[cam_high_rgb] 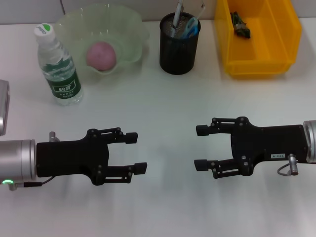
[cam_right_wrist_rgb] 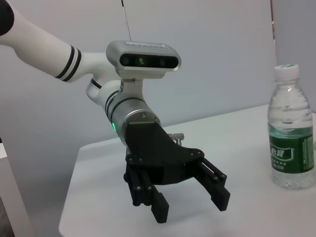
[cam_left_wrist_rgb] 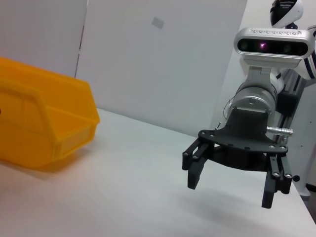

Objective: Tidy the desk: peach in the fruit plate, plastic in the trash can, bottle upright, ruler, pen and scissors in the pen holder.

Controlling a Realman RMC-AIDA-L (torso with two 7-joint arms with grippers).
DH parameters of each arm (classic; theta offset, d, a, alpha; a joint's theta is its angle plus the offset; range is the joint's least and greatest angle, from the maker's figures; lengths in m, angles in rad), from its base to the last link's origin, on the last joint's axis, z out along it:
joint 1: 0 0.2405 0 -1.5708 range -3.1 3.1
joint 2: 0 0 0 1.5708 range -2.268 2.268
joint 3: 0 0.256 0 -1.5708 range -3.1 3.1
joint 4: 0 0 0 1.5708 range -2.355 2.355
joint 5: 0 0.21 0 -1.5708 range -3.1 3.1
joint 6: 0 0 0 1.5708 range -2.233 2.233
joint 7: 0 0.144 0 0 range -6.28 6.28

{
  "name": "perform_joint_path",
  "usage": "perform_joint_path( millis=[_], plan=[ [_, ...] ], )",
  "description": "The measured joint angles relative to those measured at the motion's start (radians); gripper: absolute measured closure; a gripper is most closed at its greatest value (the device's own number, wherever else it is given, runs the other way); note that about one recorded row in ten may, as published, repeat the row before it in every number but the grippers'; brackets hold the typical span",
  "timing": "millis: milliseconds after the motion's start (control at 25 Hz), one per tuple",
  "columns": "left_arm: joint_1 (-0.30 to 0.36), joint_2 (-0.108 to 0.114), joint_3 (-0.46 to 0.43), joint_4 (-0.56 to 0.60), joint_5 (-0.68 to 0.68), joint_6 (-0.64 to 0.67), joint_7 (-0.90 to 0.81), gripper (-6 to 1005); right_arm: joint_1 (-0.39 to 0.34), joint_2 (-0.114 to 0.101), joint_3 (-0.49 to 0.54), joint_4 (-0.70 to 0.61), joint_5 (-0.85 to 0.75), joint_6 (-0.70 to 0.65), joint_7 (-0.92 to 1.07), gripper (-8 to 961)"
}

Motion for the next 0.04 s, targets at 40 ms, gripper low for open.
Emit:
perform_joint_path(
  millis=[40],
  plan=[
    [0.0, 0.0, 0.0, 0.0, 0.0, 0.0, 0.0, 218, 0.0, 0.0, 0.0, 0.0, 0.0, 0.0, 0.0, 153]
  ],
)
